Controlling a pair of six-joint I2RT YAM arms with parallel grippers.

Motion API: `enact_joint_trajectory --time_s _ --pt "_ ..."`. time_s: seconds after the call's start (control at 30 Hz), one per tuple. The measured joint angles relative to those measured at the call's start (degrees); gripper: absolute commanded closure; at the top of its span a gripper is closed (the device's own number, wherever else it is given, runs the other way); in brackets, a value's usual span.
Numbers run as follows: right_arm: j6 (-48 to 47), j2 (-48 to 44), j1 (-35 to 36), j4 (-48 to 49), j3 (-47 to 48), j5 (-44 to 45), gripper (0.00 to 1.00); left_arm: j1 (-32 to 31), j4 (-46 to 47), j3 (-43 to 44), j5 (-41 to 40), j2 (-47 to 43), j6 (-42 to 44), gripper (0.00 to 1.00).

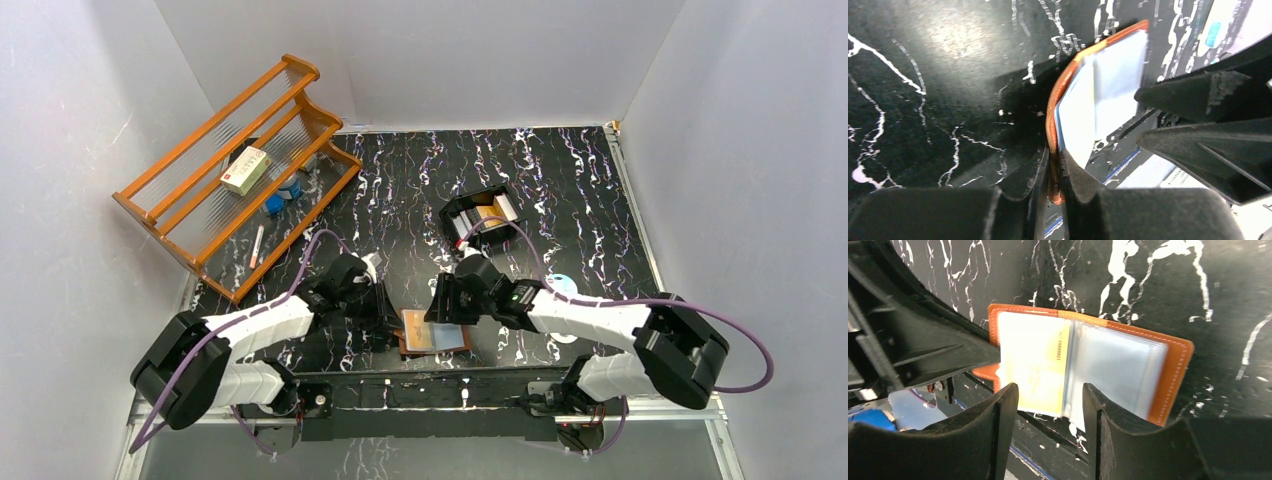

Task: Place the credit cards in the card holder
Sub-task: Insert the credit card into the card holder, then close the card holder at the center of the board.

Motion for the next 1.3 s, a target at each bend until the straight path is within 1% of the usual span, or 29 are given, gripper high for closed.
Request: enact_joint_trajectory --time_s 0.07,0.2,0.33,0.37,0.5,0.53,0.63,0.77,1.07,1.2,1.3 --pt "-0.50 -1.40 -0.79 -1.44 -0.02 0.72 0.37 0.00 -0.11 0.55 0.39 -1.03 -0.02 0.81" --pt "-1.16 -4.68 -3.43 -2.40 -1.62 1.36 0.34 0.00 -0.07 1.31 1.38 -2.21 -0.17 0.80" --pt "-0.87 -8.48 -6.27 -2.64 -5.11 1.11 0.32 0.00 -0.42 1.40 1.49 -2.29 -0.17 0.79" --pt "-0.66 -9.05 -6.62 -2.60 -5.95 0.98 0.31 0.00 -0.57 1.40 1.49 -2.32 -0.15 0.81" --pt "0.92 -10.40 -6.97 -2.19 -9.92 -0.33 0.29 0.00 -1.27 1.38 1.64 -2.67 0.04 0.95" --pt "1.29 -10.49 -6.97 -2.19 -10.64 -0.46 0.29 0.00 -1.33 1.38 1.73 -2.80 0.07 0.97" --pt "2.32 -10.80 -6.97 -2.03 -11.85 -0.83 0.28 0.00 -1.03 1.07 2.19 -3.08 0.04 0.99" --pt "3.39 -10.99 -6.97 -1.60 -12.15 -0.79 0.28 0.00 -0.20 0.24 2.95 -3.32 0.00 1.00" --pt "6.23 -10.84 -7.58 6.01 -15.23 -3.32 0.29 0.35 2.32 -1.01 4.09 -3.02 -0.02 1.00" --pt "9.44 -13.11 -7.82 11.65 -19.17 -4.20 0.29 0.52 3.45 -1.66 4.37 -2.16 -0.22 1.00" --pt "11.67 -16.72 -7.78 12.74 -21.40 -4.79 0.29 0.52 4.50 -1.66 4.66 -1.60 -0.24 1.00"
